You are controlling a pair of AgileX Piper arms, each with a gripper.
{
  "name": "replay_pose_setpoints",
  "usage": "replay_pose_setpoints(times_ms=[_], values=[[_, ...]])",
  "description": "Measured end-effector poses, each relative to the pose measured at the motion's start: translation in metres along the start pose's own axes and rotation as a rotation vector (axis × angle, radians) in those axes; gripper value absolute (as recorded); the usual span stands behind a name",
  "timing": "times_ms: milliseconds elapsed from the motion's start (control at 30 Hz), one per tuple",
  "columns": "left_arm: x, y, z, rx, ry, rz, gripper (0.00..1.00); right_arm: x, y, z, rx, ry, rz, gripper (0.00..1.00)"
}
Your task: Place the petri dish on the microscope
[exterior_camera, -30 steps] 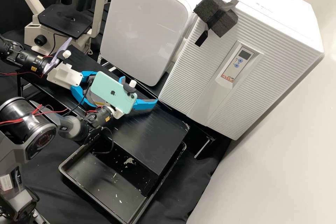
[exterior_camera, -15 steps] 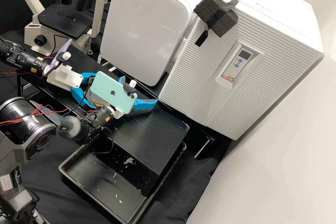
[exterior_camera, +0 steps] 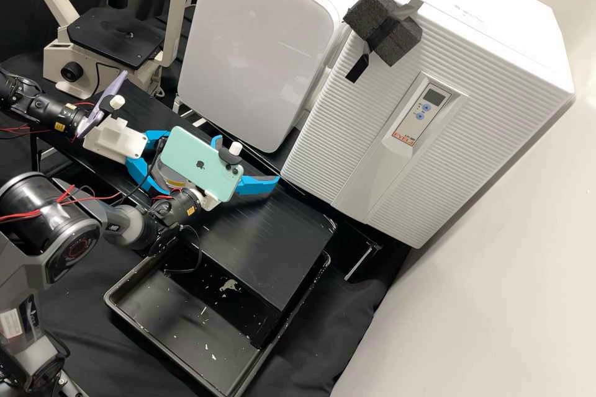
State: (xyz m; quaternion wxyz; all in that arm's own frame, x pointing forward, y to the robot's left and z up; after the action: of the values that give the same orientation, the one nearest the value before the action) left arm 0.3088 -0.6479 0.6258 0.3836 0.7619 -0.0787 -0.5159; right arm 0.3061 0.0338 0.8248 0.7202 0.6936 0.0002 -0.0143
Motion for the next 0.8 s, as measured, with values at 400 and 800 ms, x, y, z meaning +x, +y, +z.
replay_pose_setpoints(times_ms=[400, 800], values=[[-0.0012, -0.0028, 0.0003, 0.019, -0.002, -0.004, 0.0, 0.0, 0.0, 0.0, 0.0, 0.0, 0.0, 1.0], [-0.002, -0.0037, 0.0009, 0.015, -0.007, 0.005, 0.0, 0.0, 0.0, 0.0, 0.0, 0.0, 0.0, 1.0]])
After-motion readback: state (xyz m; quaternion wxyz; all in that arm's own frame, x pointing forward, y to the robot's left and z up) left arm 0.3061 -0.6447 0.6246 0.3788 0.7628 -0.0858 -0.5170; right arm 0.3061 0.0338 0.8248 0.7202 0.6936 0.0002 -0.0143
